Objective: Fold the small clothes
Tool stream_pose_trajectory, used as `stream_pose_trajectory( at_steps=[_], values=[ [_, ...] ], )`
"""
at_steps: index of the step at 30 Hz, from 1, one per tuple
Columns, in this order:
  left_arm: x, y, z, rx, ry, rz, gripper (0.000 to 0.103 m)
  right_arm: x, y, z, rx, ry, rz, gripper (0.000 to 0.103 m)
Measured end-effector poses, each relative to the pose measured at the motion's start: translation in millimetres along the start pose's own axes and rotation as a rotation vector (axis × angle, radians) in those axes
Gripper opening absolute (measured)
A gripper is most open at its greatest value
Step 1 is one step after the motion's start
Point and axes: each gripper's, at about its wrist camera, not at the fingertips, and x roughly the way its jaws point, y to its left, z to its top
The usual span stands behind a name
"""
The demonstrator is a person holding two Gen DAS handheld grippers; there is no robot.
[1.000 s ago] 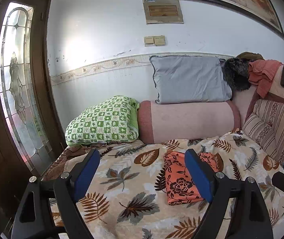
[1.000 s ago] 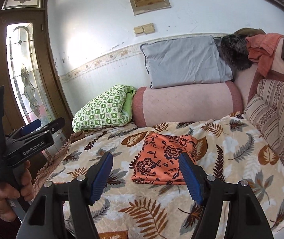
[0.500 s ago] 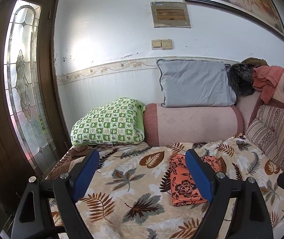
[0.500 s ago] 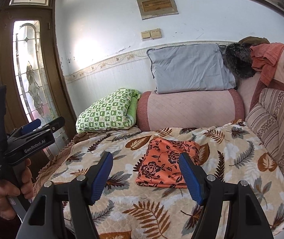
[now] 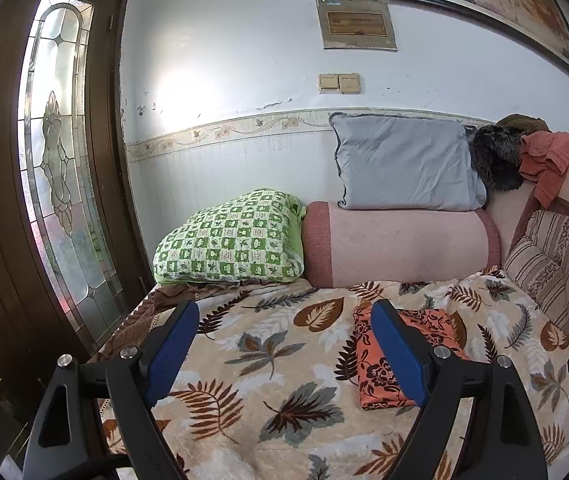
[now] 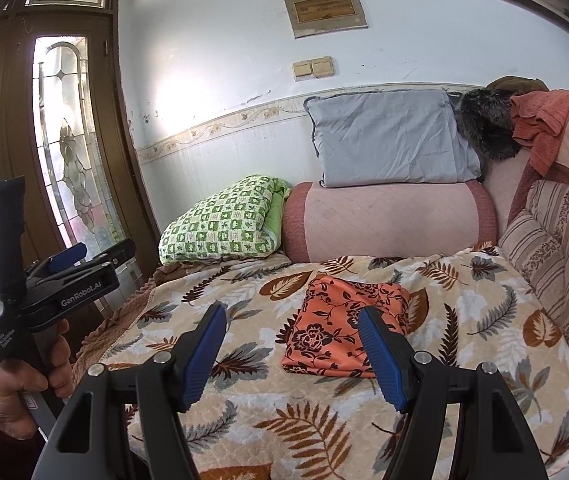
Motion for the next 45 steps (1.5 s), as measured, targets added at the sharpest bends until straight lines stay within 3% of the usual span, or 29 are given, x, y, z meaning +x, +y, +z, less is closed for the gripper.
stream_pose_trajectory(
  at_steps=[45],
  values=[
    [4,20,-15,-0.029,0.043,0.073,0.089,12,7,-4,-0.020,0.043,0.009,0.072]
  ],
)
